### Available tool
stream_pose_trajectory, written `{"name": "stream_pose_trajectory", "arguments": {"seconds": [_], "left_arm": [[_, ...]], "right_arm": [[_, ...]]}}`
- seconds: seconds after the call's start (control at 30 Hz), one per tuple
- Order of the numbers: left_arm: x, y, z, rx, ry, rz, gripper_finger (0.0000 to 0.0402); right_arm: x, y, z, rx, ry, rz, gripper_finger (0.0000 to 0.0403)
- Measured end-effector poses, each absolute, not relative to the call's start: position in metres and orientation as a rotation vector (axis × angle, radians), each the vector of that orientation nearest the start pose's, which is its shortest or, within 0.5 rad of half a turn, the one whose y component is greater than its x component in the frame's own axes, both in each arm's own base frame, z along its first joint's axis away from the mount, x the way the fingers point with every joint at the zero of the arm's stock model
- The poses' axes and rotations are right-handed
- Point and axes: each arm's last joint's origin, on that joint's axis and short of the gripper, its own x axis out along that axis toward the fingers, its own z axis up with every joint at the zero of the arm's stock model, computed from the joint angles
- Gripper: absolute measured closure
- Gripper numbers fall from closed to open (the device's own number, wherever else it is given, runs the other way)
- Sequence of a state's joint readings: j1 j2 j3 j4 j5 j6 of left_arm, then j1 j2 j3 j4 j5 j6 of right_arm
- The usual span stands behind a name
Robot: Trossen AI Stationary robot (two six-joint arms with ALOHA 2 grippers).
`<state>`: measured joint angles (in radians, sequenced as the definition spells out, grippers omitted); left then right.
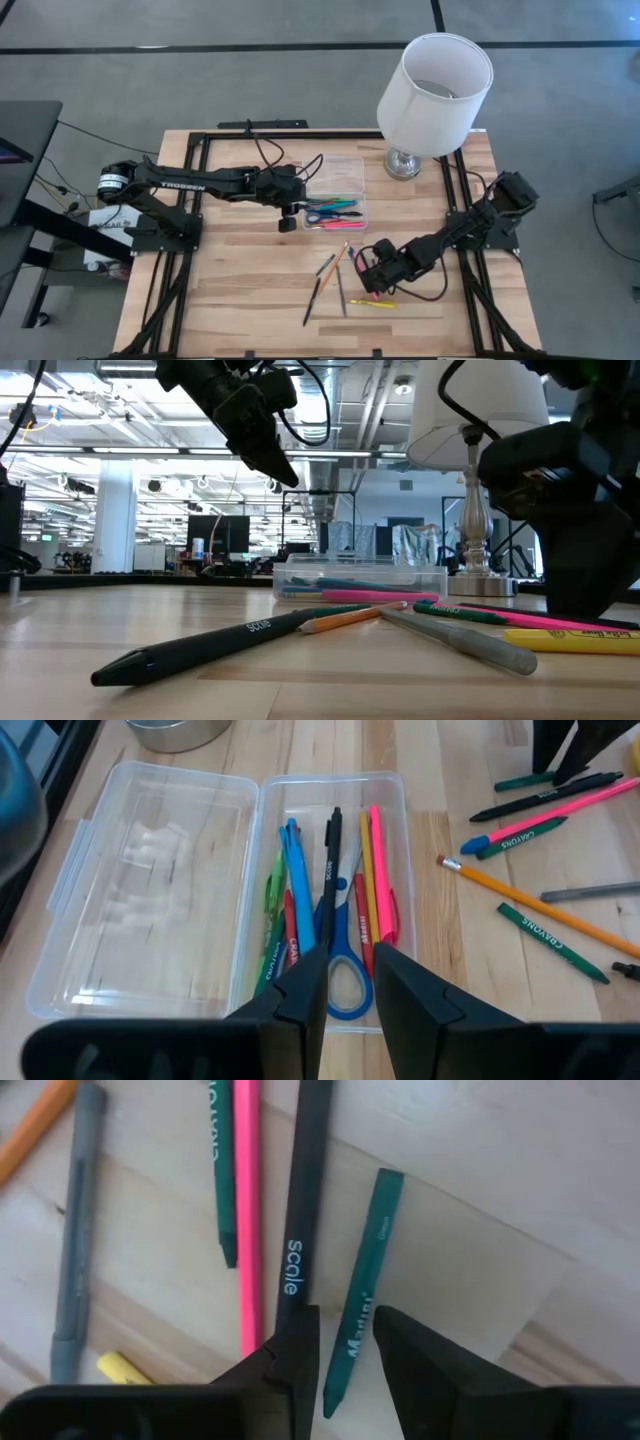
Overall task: Pick & place school supplies into a supply box
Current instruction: Put the green crayon into the transparent supply box
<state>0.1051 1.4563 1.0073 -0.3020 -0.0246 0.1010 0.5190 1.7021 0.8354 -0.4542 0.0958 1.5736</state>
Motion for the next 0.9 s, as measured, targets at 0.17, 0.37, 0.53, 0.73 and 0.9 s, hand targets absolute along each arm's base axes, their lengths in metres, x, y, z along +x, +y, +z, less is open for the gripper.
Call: {"name": "stream_pose_trajectory", "arguments": {"seconds": [0.17, 0.37, 0.53, 0.73, 0.9], "left_arm": [[0.305, 0.032, 0.247, 0.048, 0.764, 0.09, 0.0324], [0.3, 0.027, 0.242, 0.02, 0.839, 0.082, 0.0324], [0.296, 0.021, 0.238, 0.016, 0.894, 0.069, 0.0324], [0.295, 0.018, 0.237, 0.017, 0.921, 0.072, 0.0324], [0.294, 0.018, 0.236, 0.02, 0.934, 0.08, 0.0324]], "right_arm": [[0.244, 0.135, 0.123, 0.924, 1.232, -0.692, 0.0328], [0.242, 0.133, 0.123, 0.91, 1.27, -0.704, 0.0379], [0.242, 0.133, 0.123, 0.896, 1.279, -0.691, 0.0394], [0.242, 0.133, 0.123, 0.89, 1.283, -0.685, 0.0393], [0.247, 0.132, 0.128, 0.848, 1.297, -0.659, 0.0399]]}}
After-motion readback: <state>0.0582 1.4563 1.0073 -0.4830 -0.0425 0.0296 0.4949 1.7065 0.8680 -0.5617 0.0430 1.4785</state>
